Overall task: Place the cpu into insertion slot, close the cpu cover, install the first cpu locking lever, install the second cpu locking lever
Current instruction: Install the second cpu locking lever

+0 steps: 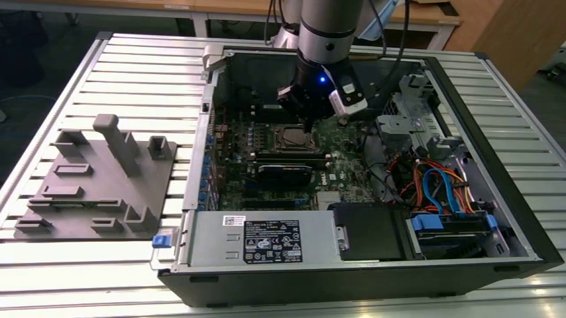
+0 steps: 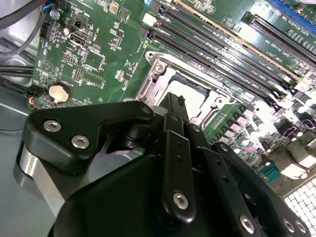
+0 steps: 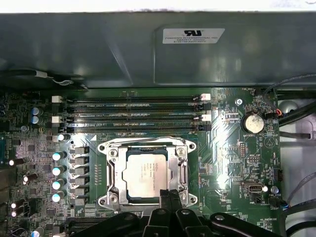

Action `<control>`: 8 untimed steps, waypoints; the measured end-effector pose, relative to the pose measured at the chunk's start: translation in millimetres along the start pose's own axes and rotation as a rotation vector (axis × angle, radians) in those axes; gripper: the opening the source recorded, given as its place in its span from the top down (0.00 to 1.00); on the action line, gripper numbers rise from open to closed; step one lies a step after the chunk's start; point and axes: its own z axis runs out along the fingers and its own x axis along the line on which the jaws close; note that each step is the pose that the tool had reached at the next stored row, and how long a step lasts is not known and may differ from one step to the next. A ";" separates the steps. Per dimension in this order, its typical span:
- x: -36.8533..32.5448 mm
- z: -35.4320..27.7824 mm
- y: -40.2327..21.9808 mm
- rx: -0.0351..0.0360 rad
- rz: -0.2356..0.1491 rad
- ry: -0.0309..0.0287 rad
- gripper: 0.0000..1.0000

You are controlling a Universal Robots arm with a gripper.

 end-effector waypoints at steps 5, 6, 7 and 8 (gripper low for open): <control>0.1 0.0 -0.3 0.0000 0.000 0.0000 0.89; 0.1 -0.1 -1.3 0.0003 0.000 0.0001 0.89; 0.0 -0.2 -2.8 0.0006 0.000 0.0001 0.89; -0.1 -0.3 -4.6 0.0012 0.000 0.0001 0.89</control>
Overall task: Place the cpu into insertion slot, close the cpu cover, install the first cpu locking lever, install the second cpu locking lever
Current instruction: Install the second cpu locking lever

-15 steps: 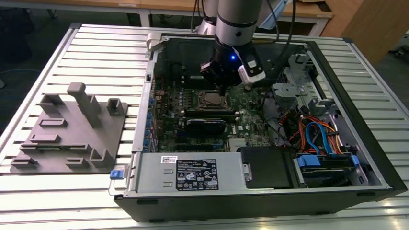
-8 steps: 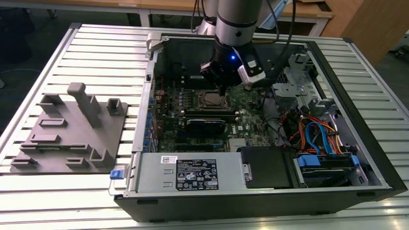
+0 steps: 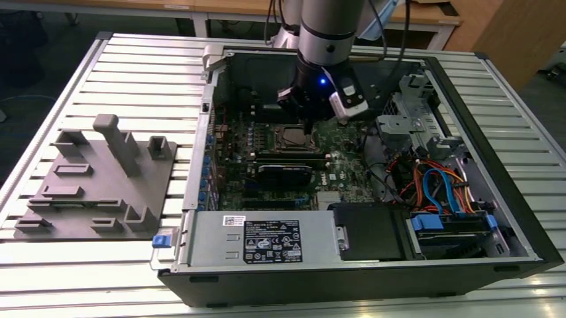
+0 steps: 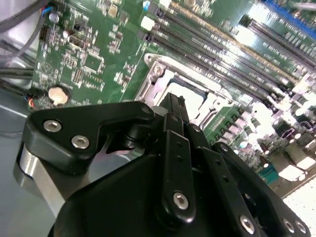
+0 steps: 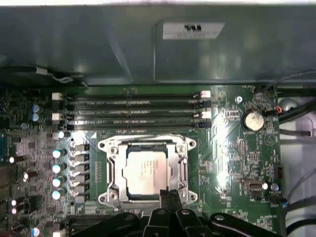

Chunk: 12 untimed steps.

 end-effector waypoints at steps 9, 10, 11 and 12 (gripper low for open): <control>-0.4 -8.9 -4.9 0.0003 0.000 0.0043 0.89; -0.4 -8.8 -5.5 0.0006 -0.001 0.0086 0.89; -0.1 -8.4 -6.1 0.0009 -0.002 0.0147 0.89; 0.2 -8.0 -6.7 0.0012 -0.003 0.0211 0.89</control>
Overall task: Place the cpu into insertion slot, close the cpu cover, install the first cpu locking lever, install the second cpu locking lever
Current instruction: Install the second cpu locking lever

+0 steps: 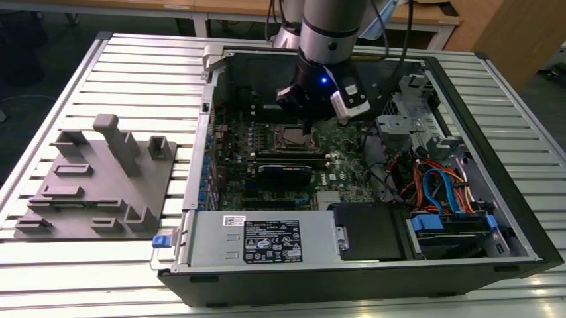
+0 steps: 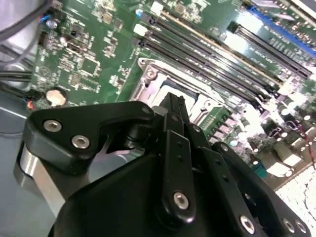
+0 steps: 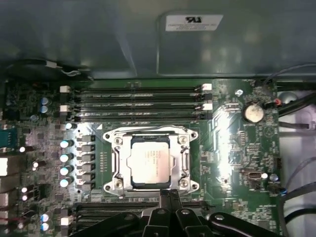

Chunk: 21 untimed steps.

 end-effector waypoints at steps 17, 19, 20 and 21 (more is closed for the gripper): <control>13.9 5.6 -17.2 -0.0019 -0.012 0.0155 0.89; 16.8 5.6 -19.5 -0.0024 -0.013 0.0156 0.89; 18.1 5.5 -20.9 -0.0024 -0.014 0.0156 0.89; 19.6 5.6 -21.9 -0.0025 -0.015 0.0157 0.89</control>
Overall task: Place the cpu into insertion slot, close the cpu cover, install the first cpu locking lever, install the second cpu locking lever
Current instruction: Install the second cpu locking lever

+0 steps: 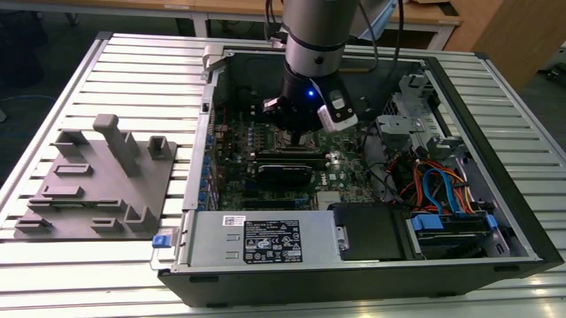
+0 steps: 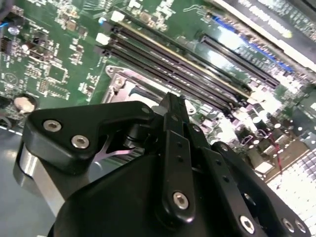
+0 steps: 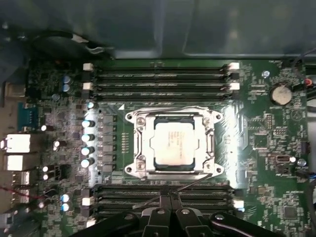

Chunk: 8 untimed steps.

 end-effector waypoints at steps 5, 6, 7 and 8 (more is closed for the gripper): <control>8.4 2.0 -2.2 -0.0098 -0.011 0.0008 0.89; 8.7 2.7 -2.7 -0.0127 -0.013 0.0011 0.89; 8.6 3.7 -3.4 -0.0141 -0.014 0.0013 0.89; 8.6 4.5 -4.4 -0.0148 -0.014 0.0020 0.89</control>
